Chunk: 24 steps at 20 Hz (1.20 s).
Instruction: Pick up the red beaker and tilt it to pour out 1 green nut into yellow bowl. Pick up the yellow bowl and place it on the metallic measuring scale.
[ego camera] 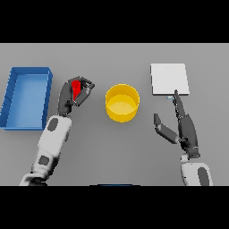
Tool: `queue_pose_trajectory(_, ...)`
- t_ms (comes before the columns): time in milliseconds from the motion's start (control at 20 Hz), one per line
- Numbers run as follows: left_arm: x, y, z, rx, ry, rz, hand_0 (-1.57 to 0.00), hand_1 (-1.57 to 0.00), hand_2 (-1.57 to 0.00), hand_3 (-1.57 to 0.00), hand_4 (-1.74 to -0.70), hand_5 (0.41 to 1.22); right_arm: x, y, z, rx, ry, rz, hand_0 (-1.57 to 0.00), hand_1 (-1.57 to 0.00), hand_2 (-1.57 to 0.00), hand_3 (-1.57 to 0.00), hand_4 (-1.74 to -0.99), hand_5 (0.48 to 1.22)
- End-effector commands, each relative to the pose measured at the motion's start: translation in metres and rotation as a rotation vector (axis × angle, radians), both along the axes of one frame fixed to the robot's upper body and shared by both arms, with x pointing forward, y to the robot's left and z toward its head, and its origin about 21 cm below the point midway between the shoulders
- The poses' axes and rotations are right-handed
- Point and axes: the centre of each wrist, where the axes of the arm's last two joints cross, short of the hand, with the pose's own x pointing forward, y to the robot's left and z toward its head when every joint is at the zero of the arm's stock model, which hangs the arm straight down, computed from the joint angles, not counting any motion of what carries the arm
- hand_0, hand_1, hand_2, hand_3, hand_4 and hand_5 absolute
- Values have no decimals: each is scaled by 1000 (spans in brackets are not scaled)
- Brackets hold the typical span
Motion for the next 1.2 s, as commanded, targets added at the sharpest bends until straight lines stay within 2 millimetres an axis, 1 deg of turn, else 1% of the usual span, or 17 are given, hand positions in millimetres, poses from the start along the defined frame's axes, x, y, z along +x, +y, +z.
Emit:
queue_pose_trajectory(0,-2,2,-3,-3,-16,3,-1309,-1318,-1317,-1203,-1606,1119,0,4,0,1,-8,8,1,1,1,1,-1232,685)
queue_pose_trajectory(50,0,0,2,-12,-13,10,-1361,-1369,-1367,-1277,-1633,1125,0,2,0,-5,-4,6,1,1,1,1,-1219,680)
queue_pose_trajectory(100,1,0,3,-16,-13,15,-1403,-1409,-1408,-1336,-1654,1127,1,6,0,-6,-5,8,1,1,1,1,-1207,677)
queue_pose_trajectory(200,7,0,14,-12,-34,17,-1464,-1467,-1467,-1420,-1686,1129,1,2,-1,-16,-13,-3,1,1,1,1,-1186,670)
queue_pose_trajectory(300,12,2,25,14,-58,20,-1502,-1505,-1504,-1475,-1706,1126,1,2,-1,-28,-20,0,1,1,1,1,-1160,664)
queue_pose_trajectory(350,11,4,26,28,-72,14,-1516,-1518,-1518,-1494,-1713,1125,0,4,-4,-39,-17,-6,1,1,1,1,-1141,660)
queue_pose_trajectory(400,12,5,33,54,-88,0,-1527,-1529,-1528,-1509,-1718,1126,-3,3,-3,-48,-29,-5,1,1,1,1,-1127,659)
queue_pose_trajectory(450,13,7,40,90,-106,-20,-1536,-1537,-1537,-1522,-1723,1127,0,1,-4,-53,-15,-18,1,1,1,1,-1116,656)
queue_pose_trajectory(550,19,6,58,205,-123,-74,-1549,-1549,-1549,-1539,-1729,1134,-1,5,-3,-62,-32,-10,1,1,1,1,-1103,656)
queue_pose_trajectory(600,22,7,69,295,-143,-101,-1553,-1554,-1554,-1546,-1732,1137,0,6,-1,-62,-28,-11,1,1,1,1,-1101,658)
queue_pose_trajectory(650,25,8,79,394,-147,-126,-1557,-1557,-1557,-1551,-1734,1139,2,3,-1,-74,-31,-10,1,1,1,1,-1095,660)
queue_pose_trajectory(700,26,6,84,457,-150,-154,-1559,-1560,-1560,-1555,-1735,1136,-1,0,-2,-76,-31,-6,1,1,1,1,-1092,661)
queue_pose_trajectory(750,25,3,87,498,-150,-178,-1559,-1560,-1560,-1555,-1735,1132,1,2,-2,-62,-29,-3,1,1,1,1,-1092,663)
queue_pose_trajectory(850,22,-2,90,546,-150,-210,-1559,-1560,-1560,-1555,-1735,1123,1,3,-2,-59,-35,5,1,1,1,1,-1092,668)
queue_pose_trajectory(950,18,-8,93,577,-152,-233,-1559,-1560,-1560,-1555,-1735,1136,-2,0,-4,-76,-19,-2,1,1,1,1,-1092,664)
queue_pose_trajectory(1050,23,-15,101,699,-149,-257,-1564,-1564,-1564,-1561,-1737,1149,-2,2,-4,-66,-27,8,1,1,1,1,-1096,670)
queue_pose_trajectory(1150,28,-26,115,870,-171,-310,-1566,-1566,-1566,-1564,-1739,1153,0,3,1,-53,-39,19,1,1,1,1,-1069,685)
